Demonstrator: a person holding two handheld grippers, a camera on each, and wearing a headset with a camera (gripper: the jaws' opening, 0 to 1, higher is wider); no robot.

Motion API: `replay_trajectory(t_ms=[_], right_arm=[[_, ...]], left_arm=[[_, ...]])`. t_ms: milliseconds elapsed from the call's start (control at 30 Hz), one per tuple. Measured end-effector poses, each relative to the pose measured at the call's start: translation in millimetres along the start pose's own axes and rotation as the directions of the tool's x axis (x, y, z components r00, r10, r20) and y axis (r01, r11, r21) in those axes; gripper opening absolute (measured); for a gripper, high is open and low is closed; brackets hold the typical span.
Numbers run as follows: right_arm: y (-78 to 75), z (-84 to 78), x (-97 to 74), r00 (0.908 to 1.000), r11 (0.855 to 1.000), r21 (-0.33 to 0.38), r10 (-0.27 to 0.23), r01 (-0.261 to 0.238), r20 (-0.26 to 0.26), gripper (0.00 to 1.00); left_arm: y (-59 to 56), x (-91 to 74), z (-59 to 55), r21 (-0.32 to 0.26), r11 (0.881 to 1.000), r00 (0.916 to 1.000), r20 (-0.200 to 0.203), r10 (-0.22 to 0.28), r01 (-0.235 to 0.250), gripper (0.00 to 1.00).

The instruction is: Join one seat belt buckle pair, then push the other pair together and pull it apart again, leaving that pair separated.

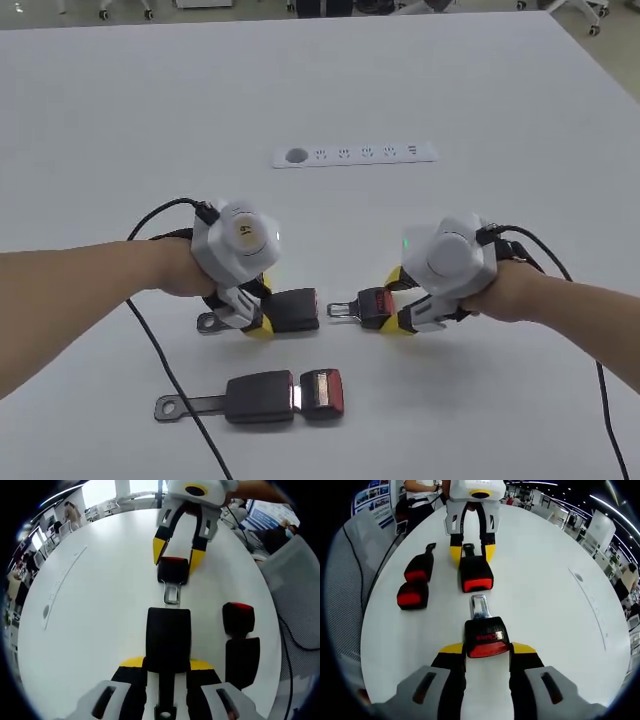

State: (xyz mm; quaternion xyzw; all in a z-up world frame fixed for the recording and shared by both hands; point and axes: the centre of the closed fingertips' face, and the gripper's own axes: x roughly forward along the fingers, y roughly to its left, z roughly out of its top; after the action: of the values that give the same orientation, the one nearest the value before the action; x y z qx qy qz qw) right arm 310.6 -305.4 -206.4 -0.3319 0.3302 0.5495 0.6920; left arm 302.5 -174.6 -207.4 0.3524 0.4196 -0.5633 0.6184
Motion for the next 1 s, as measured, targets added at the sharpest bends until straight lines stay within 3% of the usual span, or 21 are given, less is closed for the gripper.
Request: replay_trajectory(t_ms=[1000], right_arm=[[10.0, 24.9, 10.9, 0.9997, 1.0, -0.008, 0.004, -0.004, 0.023, 0.31]], left_arm=[[2.4, 2.6, -1.4, 0.02, 1.0, 0.9998, -0.017, -0.003, 0.003, 0.3]])
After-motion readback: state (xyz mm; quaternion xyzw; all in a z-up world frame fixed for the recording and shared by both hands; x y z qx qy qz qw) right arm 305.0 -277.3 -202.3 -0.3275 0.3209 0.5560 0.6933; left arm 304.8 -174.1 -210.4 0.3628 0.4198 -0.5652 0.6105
